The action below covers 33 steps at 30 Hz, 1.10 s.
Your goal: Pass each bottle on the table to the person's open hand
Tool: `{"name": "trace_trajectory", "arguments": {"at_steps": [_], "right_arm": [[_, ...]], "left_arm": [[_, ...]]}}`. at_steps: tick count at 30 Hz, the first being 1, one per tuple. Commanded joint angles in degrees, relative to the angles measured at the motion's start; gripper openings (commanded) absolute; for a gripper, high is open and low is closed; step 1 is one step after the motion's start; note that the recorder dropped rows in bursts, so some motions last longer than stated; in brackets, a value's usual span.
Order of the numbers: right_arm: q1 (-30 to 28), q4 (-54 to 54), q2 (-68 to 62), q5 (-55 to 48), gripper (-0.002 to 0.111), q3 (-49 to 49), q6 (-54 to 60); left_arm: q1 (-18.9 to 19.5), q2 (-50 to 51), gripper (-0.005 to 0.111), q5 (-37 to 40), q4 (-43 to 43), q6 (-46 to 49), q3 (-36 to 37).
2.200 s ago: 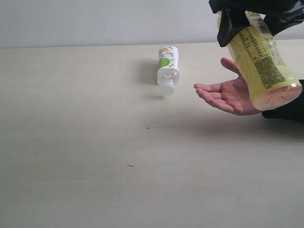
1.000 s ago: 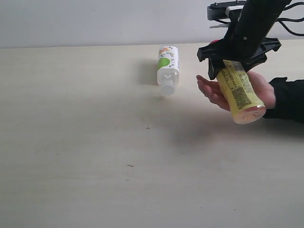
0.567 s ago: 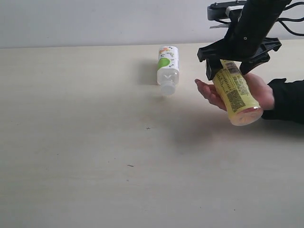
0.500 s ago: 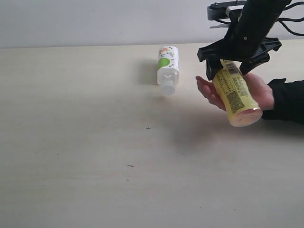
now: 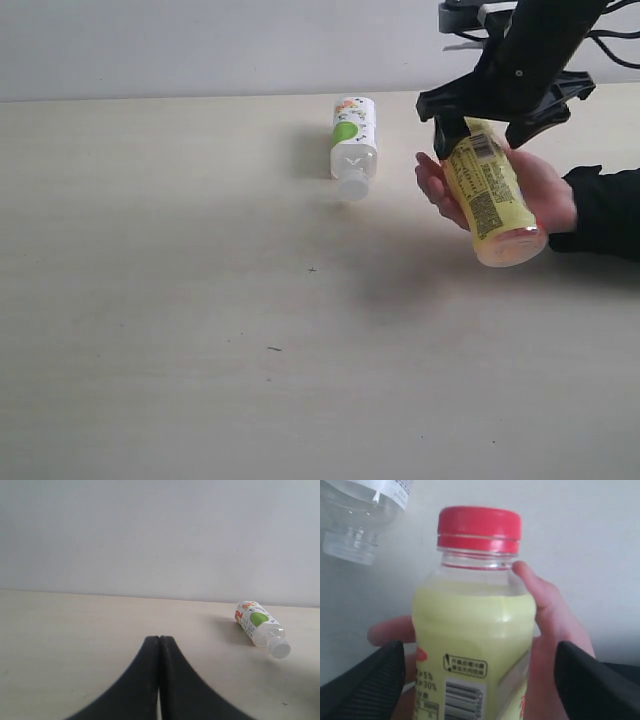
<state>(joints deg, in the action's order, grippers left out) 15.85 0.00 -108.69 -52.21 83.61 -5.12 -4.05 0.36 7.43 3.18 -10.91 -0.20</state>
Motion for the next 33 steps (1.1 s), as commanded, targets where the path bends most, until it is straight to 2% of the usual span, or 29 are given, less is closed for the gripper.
{"name": "trace_trajectory", "arguments": {"at_steps": [1, 6, 8, 10, 12, 15, 16, 19, 23, 28, 33], "right_arm": [[-0.16, -0.41, 4.09, 0.88, 0.078, -0.27, 0.04], [-0.16, -0.41, 9.12, -2.12, 0.077, -0.27, 1.00], [-0.16, -0.41, 11.03, -4.04, 0.072, -0.27, 1.13], [-0.16, -0.41, 13.09, -6.26, 0.057, -0.30, 1.13], [0.10, 0.85, 16.20, -5.89, 0.034, -1.93, 1.13], [1.78, 2.97, 23.67, 1.27, 0.004, -10.06, 4.00], [2.50, 3.08, 26.70, 4.93, 0.000, -14.10, 4.54], [4.07, 2.95, 36.22, 15.41, 0.000, -26.06, 5.44], [4.48, 4.95, 49.69, 24.17, 0.000, -38.85, 5.44], [4.48, 14.04, 68.90, 23.73, 0.000, -47.44, 11.05], [4.48, 17.29, 84.18, 21.22, 0.000, -53.62, 11.65]], "left_arm": [[0.07, -0.36, 0.000, -0.05, -0.45, 0.07, 0.20], [0.07, -0.36, 0.000, -0.05, -0.45, 0.07, 0.20], [0.07, -0.36, 0.000, -0.05, -0.45, 0.07, 0.20], [0.07, -0.36, 0.000, -0.05, -0.45, 0.07, 0.20], [0.07, -0.36, 0.000, -0.05, -0.45, 0.07, 0.20], [0.07, -0.36, 0.000, -0.05, -0.45, 0.07, 0.20], [0.07, -0.36, 0.000, -0.05, -0.45, 0.07, 0.20], [0.07, -0.36, 0.000, -0.05, -0.45, 0.07, 0.20], [0.07, -0.36, 0.000, -0.05, -0.45, 0.07, 0.20], [0.07, -0.36, 0.000, -0.05, -0.45, 0.07, 0.20], [0.07, -0.36, 0.000, -0.05, -0.45, 0.07, 0.20]]}}
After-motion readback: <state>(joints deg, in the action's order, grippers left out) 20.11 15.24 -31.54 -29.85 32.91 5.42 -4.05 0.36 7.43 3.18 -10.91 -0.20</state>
